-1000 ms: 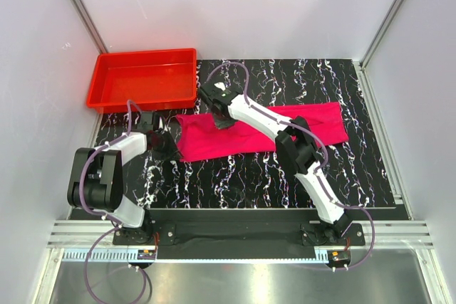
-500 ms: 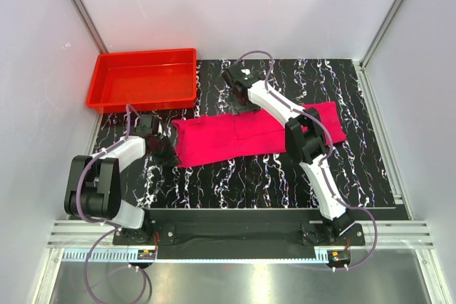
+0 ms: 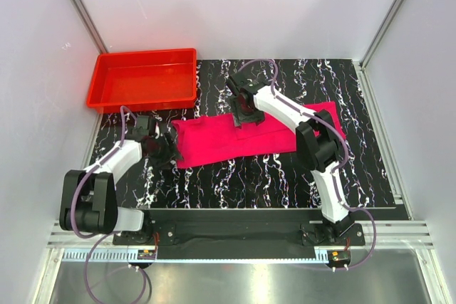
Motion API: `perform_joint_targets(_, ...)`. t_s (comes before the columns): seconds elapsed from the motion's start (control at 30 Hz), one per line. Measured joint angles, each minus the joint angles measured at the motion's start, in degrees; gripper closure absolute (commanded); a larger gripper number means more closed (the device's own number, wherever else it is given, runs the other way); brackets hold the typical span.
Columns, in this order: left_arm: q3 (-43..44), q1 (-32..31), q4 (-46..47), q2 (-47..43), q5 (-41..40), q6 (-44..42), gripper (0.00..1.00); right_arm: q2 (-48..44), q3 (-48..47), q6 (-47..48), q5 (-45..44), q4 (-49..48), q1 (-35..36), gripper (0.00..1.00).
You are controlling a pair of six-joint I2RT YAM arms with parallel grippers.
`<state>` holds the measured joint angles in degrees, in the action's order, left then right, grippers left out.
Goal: Fold and stack the t-shirts
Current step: Fold the tshirt
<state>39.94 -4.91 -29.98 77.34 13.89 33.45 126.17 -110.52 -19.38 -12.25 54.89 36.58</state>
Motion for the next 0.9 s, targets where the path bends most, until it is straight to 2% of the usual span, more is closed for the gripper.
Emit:
perform_joint_targets(0.13,0.11,0.0,0.28,1.51,0.0,-0.13,0.42,-0.46,2.8,0.02,1.73,-1.2,-0.55,0.36)
perform_joint_targets(0.47,0.11,0.0,3.48,3.52,0.68,-0.44,0.52,-2.38,9.79,-0.13,5.88,-2.78,-2.47,0.37)
perform_joint_targets(0.77,0.11,-0.02,6.25,4.42,1.88,-0.35,0.58,-2.91,11.15,-0.11,7.34,-3.39,-2.45,0.37)
perform_joint_targets(0.9,0.09,-0.02,7.85,4.46,2.49,-0.35,0.57,-3.1,11.17,-0.09,7.41,-3.89,-2.47,0.38)
